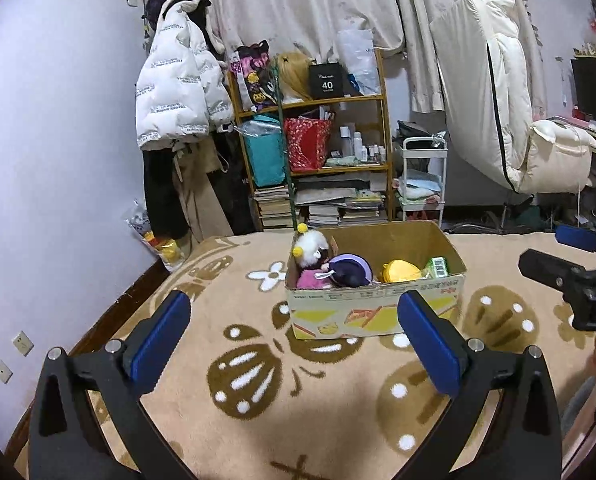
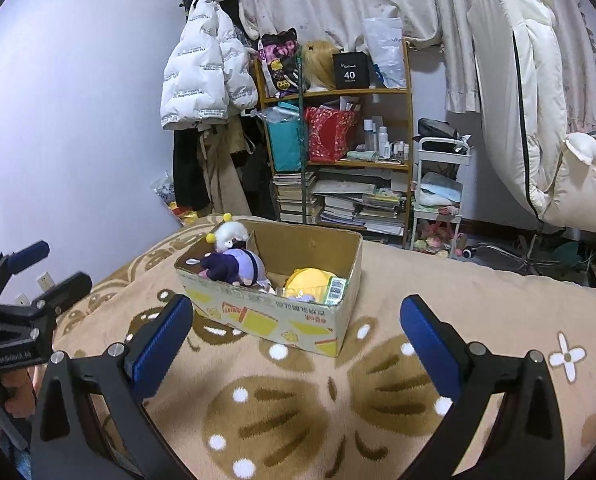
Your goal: Organize soft objects
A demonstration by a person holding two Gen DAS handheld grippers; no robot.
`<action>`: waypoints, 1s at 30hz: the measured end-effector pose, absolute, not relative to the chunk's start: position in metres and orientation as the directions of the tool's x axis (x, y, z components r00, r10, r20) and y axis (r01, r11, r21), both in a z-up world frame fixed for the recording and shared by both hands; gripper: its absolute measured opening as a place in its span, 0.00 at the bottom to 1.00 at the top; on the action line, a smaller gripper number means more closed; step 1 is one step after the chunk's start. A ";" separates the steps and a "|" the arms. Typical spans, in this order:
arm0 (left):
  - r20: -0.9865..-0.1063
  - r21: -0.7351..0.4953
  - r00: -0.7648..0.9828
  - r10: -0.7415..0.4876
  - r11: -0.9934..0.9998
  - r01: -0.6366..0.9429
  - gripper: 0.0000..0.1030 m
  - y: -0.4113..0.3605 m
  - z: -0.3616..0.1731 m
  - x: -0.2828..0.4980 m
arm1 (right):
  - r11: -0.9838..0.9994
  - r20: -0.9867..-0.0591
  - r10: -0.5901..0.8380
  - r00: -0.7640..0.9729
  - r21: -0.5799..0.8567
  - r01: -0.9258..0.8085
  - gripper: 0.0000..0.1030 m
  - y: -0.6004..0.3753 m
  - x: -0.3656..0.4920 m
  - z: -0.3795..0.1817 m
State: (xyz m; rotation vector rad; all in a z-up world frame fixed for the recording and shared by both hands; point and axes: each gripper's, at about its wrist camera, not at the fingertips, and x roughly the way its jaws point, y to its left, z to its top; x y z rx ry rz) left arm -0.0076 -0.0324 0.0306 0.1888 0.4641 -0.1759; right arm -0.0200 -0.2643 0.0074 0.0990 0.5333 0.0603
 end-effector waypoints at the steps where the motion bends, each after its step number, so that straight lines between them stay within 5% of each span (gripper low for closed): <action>1: -0.458 0.140 0.880 -0.124 0.968 0.209 0.99 -0.032 0.029 -0.007 | 0.994 -0.503 0.080 0.861 0.107 -0.029 1.00 -0.263 -0.021 0.006; 30: -0.484 0.159 0.865 -0.131 0.959 0.234 0.99 -0.043 0.009 0.002 | 0.991 -0.508 0.054 0.859 0.133 0.016 1.00 -0.266 -0.014 0.001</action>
